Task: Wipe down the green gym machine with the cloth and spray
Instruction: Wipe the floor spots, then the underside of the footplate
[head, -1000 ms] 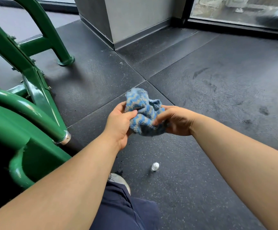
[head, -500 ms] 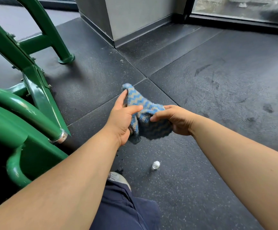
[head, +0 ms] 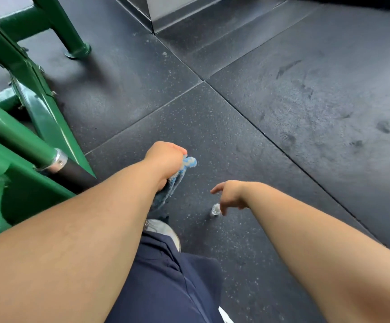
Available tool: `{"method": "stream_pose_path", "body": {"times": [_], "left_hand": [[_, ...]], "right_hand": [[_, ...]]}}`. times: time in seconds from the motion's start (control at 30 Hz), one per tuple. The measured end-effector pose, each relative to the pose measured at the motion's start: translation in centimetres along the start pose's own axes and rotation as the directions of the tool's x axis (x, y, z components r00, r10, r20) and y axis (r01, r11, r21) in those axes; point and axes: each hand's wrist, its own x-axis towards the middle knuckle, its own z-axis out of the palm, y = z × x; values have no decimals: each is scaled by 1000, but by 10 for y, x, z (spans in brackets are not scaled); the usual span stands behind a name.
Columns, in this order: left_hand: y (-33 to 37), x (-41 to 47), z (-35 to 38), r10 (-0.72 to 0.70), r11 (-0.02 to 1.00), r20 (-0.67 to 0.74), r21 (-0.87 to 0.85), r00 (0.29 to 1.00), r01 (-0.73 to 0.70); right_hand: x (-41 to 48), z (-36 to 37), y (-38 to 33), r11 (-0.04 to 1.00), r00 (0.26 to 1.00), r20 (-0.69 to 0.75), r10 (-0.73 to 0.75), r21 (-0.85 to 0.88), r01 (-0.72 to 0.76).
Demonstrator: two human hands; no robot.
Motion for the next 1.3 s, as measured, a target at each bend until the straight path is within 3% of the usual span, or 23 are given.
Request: {"method": "stream_pose_path", "body": {"times": [0.1,0.23,0.3,0.4,0.5,0.6,0.73,0.87,0.97,1.03,1.1,1.17,1.2,1.3], "left_hand": [[0,0,-3,23,999,-12,-36,1000,-24],[-1,-5,-11,54,988,-30,-141,998,-58],[1,-6,-9,75,981,-65,-173,995,-86],[11,-6,-10,99,961,-143,-245,985,-132],[21,-11,-15,114,907,-191,-380,975,-180],[34,-20,-25,101,820,-181,-542,978,-185],[56,-51,-55,130,657,-106,-735,986,-166],[88,-102,-115,306,545,-56,-808,950,-224],[108,-134,-151,436,516,39,-830,899,-214],[112,-172,-190,552,448,-20,-836,834,-317],[112,-199,-226,588,423,-145,-784,796,-455],[107,-235,-271,587,455,-280,-662,760,-596],[106,-248,-284,578,476,-306,-626,756,-618],[102,-296,-350,602,518,-374,-489,705,-702]], "right_hand": [[34,32,1,991,999,46,-19,-135,25],[66,57,11,988,986,-163,-29,-156,3],[73,60,15,997,975,-223,-19,-82,0],[75,47,13,970,943,-331,29,236,53],[58,17,6,796,917,-389,88,581,170],[24,-26,-8,565,910,-413,46,762,317],[-25,-78,-31,262,881,-469,62,859,439],[-83,-117,-79,74,842,-536,58,843,532],[-130,-120,-109,76,831,-524,-189,836,544],[-191,-114,-143,36,727,-465,-506,830,556],[-246,-113,-174,70,598,-349,-722,822,565],[-300,-115,-216,146,492,-270,-827,743,653],[-318,-115,-233,188,480,-284,-830,668,720],[-377,-112,-305,328,437,-482,-759,297,897]]}}
